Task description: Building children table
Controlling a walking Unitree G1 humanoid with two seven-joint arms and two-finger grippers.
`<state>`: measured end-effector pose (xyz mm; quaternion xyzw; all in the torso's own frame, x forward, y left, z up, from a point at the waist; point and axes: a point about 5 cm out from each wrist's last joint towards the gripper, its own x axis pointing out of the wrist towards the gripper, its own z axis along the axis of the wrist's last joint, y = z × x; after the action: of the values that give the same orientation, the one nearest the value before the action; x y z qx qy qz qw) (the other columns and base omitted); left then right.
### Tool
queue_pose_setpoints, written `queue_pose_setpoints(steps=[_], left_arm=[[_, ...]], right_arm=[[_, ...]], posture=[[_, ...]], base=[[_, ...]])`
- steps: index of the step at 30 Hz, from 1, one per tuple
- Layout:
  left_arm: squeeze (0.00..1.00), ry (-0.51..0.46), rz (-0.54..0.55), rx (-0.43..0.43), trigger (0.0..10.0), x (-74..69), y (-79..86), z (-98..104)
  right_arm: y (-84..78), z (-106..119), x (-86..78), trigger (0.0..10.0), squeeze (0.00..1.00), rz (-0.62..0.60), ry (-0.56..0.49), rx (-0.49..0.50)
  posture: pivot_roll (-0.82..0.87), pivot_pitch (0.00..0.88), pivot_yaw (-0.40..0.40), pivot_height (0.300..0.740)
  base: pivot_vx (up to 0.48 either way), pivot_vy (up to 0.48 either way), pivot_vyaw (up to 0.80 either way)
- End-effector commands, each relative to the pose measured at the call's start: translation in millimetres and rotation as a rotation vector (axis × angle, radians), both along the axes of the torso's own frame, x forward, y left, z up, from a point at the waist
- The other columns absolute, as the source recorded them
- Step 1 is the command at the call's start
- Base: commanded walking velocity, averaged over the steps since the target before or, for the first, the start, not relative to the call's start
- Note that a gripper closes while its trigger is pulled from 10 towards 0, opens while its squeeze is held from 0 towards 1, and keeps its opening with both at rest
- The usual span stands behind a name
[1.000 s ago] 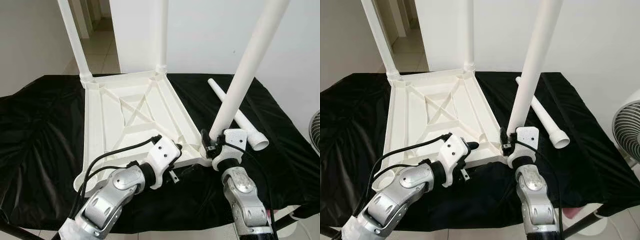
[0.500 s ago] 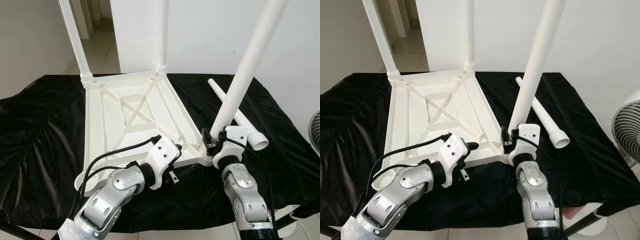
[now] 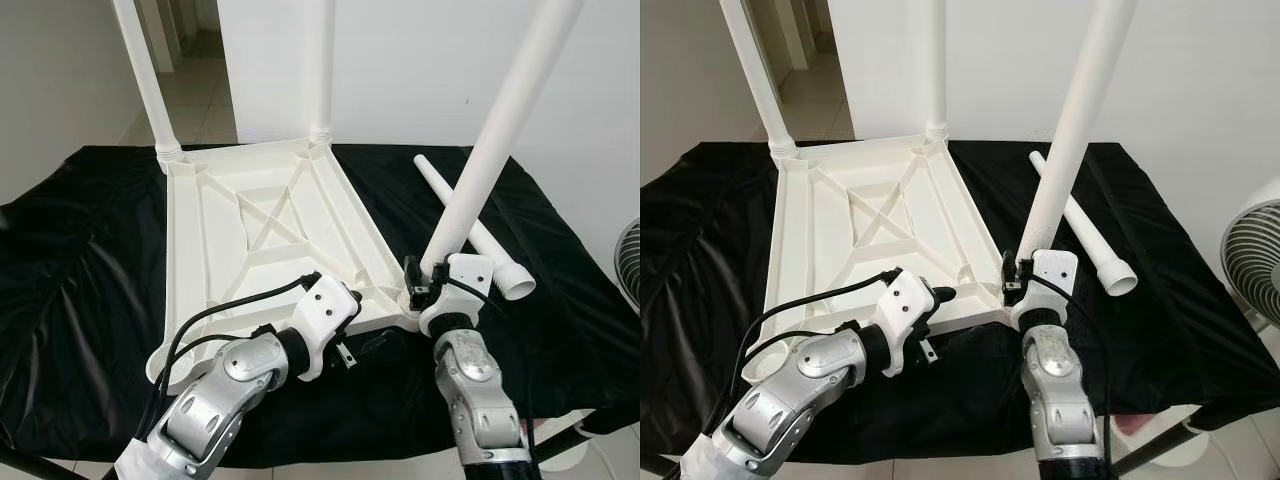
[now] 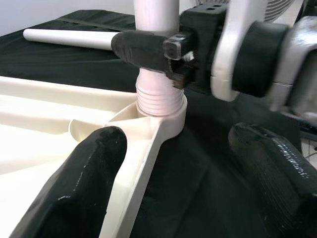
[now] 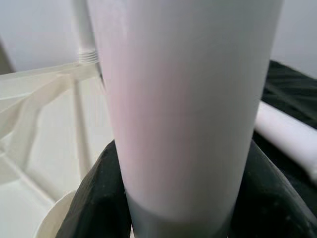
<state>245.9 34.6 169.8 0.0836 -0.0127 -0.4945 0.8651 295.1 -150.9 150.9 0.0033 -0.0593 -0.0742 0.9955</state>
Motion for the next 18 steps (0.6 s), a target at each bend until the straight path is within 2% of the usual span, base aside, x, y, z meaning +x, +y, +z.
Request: queue_pose_setpoints(steps=[1, 5, 6, 9, 12, 14, 15, 17, 18], left_arm=[[0.00, 0.008, -0.036, 0.000, 10.0, -3.5, -0.5, 1.1], [0.00, 0.007, -0.037, 0.000, 10.0, -2.7, -1.1, 1.8], [0.00, 0.005, -0.033, 0.000, 10.0, -2.0, -0.4, 2.3], [0.00, 0.003, -0.032, 0.001, 10.0, -1.9, -0.4, 2.5], [0.00, 0.000, -0.026, -0.002, 10.0, -2.1, -1.1, 2.9], [0.00, 0.000, -0.023, -0.003, 10.0, -2.2, -1.0, 3.0], [0.00, 0.001, -0.006, -0.007, 10.0, -1.8, 0.7, 3.2], [0.00, 0.001, -0.006, -0.007, 10.0, -1.8, 0.7, 3.2], [0.00, 0.001, 0.003, -0.010, 10.0, -1.9, 1.7, 3.3]], right_arm=[[-8.2, -27.3, 1.2, 10.0, 0.00, -0.084, 0.128, 0.001], [-7.0, -25.8, 7.9, 10.0, 0.00, -0.146, 0.101, -0.015], [-7.1, -25.1, 10.9, 10.0, 0.00, -0.200, 0.083, -0.002], [-5.1, -25.2, 12.6, 10.0, 0.00, -0.222, 0.077, -0.016], [8.1, -27.3, 17.7, 10.0, 0.00, -0.175, 0.076, -0.012], [10.5, -27.5, 18.4, 10.0, 0.00, -0.156, 0.073, -0.009], [9.9, -26.1, 17.7, 10.0, 1.00, -0.128, 0.045, 0.011], [9.9, -26.1, 17.7, 10.0, 1.00, -0.128, 0.045, 0.011], [10.3, -24.1, 17.5, 10.0, 1.00, -0.090, 0.014, 0.035]], posture=[[-0.02, 0.068, 0.044, 0.740], [-0.02, 0.065, 0.043, 0.740], [-0.01, 0.064, 0.041, 0.740], [-0.01, 0.063, 0.036, 0.740], [0.00, 0.061, 0.020, 0.740], [0.00, 0.061, 0.020, 0.740], [0.01, 0.062, 0.010, 0.740], [0.01, 0.062, 0.010, 0.740], [0.01, 0.063, 0.008, 0.740]], base=[[0.000, 0.000, 0.00], [0.000, 0.000, 0.00], [0.000, 0.000, 0.00], [0.000, 0.000, 0.00], [0.000, 0.000, 0.00], [0.000, 0.000, 0.00], [0.000, 0.000, 0.00], [0.000, 0.000, 0.00], [0.000, 0.000, 0.00]])
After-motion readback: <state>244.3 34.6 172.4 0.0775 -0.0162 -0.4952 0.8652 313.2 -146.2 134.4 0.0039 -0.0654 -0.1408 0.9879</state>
